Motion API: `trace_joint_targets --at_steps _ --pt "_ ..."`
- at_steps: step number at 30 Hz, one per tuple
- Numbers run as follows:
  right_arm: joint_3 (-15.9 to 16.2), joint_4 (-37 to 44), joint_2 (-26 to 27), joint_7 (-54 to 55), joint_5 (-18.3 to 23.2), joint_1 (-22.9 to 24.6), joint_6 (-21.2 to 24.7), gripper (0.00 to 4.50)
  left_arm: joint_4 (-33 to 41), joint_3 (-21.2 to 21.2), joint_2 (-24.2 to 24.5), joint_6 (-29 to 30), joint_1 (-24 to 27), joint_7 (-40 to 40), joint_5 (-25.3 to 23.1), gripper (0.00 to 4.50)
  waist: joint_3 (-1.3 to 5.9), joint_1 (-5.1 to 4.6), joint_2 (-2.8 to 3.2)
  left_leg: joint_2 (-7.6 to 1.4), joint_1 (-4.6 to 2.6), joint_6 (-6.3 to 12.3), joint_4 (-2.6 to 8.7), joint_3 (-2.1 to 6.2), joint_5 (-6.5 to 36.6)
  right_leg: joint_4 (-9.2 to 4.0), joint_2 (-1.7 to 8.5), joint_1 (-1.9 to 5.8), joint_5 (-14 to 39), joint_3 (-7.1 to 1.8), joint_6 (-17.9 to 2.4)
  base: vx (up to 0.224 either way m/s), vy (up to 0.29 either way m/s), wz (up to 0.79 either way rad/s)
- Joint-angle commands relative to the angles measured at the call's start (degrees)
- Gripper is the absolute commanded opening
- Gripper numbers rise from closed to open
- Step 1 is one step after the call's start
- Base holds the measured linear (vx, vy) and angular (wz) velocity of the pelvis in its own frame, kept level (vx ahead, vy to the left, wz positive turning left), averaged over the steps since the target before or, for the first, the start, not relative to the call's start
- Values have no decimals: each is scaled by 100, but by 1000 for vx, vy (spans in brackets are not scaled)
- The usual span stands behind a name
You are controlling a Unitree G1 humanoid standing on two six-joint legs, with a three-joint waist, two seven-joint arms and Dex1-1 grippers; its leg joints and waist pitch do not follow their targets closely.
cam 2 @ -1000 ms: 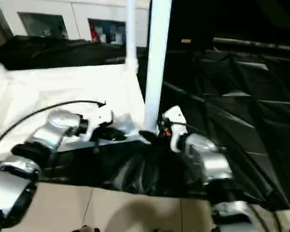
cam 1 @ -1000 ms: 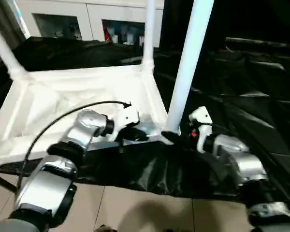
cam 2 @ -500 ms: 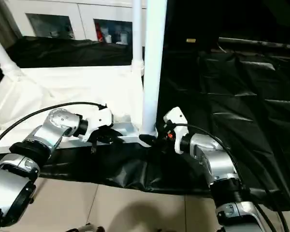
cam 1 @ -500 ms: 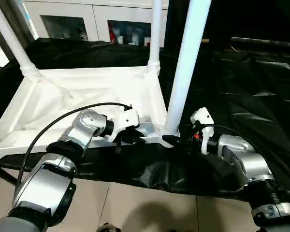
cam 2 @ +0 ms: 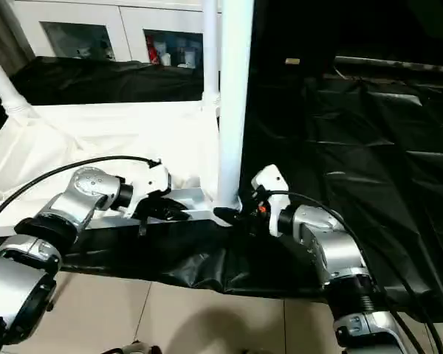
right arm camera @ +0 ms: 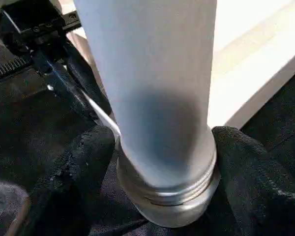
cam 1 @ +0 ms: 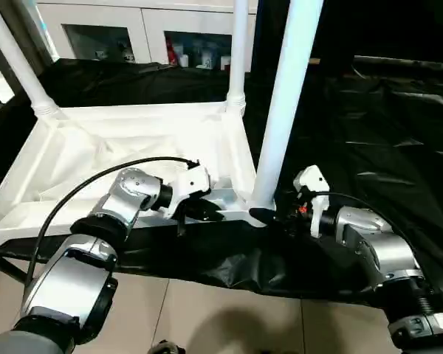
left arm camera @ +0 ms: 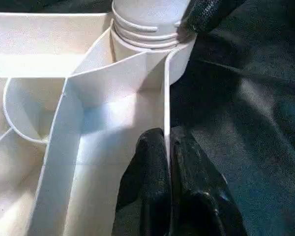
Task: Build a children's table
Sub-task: Rotate leg to tighten
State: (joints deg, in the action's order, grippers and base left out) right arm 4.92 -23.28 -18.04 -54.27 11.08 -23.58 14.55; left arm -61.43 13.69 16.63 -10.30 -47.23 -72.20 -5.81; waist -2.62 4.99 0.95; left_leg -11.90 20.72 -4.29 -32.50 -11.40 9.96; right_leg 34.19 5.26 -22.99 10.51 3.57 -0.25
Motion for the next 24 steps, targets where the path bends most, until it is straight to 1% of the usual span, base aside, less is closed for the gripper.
trace_joint_targets --at_steps 1,2,4,5,6,7,8,10,11,12,13,14,15,17,19,24 --pt "101 9 94 -155 58 -208 -224 348 -68 -134 -67 72 178 100 202 6 369 26 -111 -129 -31 447 285 38 885 -322 300 312 640 -206 -1442 0 0 0" --pt "95 -26 100 -166 67 -234 -236 348 -81 -145 -57 54 188 95 200 6 366 23 -118 -130 -23 459 284 39 899 -324 306 308 712 -206 -1415 0 0 0" --pt "78 -68 111 -193 94 -267 -249 348 -105 -174 -41 25 201 86 196 6 358 26 -109 -139 -34 448 292 43 932 -338 305 294 843 -208 -1376 0 0 0" --pt "67 -82 123 -223 119 -286 -253 330 -116 -208 -26 22 207 83 204 2 359 29 -117 -139 -38 434 293 42 922 -335 300 293 852 -211 -1368 0 0 0" --pt "66 -84 123 -224 120 -287 -254 330 -117 -209 -26 22 207 83 205 2 359 29 -117 -139 -38 434 293 42 922 -335 300 293 852 -211 -1368 0 0 0" --pt "59 -118 129 -265 136 -306 -265 330 -123 -227 -15 24 211 98 213 2 370 33 -121 -136 -24 436 289 46 833 -312 300 306 716 -211 -1379 0 0 0" --pt "58 -128 130 -277 139 -310 -265 316 -124 -230 -13 26 212 100 215 0 374 30 -119 -131 -23 459 282 43 780 -302 293 305 602 -209 -1398 0 0 0" --pt "75 -202 126 -299 116 -328 -301 290 -117 -211 5 6 235 140 172 0 372 31 -119 -129 -20 485 277 40 795 -305 301 304 591 -206 -1417 0 0 0" --pt "84 -230 121 -306 104 -336 -308 290 -113 -210 6 8 240 148 166 0 370 33 -160 -124 -20 492 273 34 806 -308 300 306 629 -208 -1408 0 0 0" --pt "84 -230 121 -306 104 -336 -308 272 -113 -210 6 8 240 148 166 0 370 33 -160 -124 -20 492 273 34 806 -308 300 306 629 -208 -1408 0 0 0" --pt "123 -301 106 -311 34 -347 -382 260 -102 -226 6 15 248 153 177 0 366 38 -139 -130 -21 489 277 39 804 -311 309 300 718 -208 -1389 0 0 0" --pt "130 -312 102 -316 23 -349 -388 260 -101 -227 7 17 250 154 178 0 367 36 -137 -130 -23 483 278 40 805 -311 303 300 739 -207 -1376 0 0 0" --pt "143 -332 96 -325 4 -351 -398 246 -100 -230 10 19 252 155 180 0 368 36 -139 -127 -19 481 276 39 801 -310 301 303 734 -208 -1372 0 0 0" --pt "191 -433 34 -297 -103 -379 -410 239 -111 -225 23 1 245 176 160 0 371 32 -138 -123 -23 487 272 37 773 -305 294 302 695 -208 -1377 0 0 0" --pt "230 -539 -39 -264 -215 -393 -442 214 -116 -217 27 -6 246 188 142 0 372 28 -138 -125 -29 480 270 33 798 -308 296 296 710 -209 -1383 0 0 0" --pt "210 -590 -51 -222 -221 -379 -398 198 -112 -212 -17 0 256 271 124 0 372 24 -143 -121 -23 500 265 35 807 -307 288 301 716 -210 -1365 0 0 0"
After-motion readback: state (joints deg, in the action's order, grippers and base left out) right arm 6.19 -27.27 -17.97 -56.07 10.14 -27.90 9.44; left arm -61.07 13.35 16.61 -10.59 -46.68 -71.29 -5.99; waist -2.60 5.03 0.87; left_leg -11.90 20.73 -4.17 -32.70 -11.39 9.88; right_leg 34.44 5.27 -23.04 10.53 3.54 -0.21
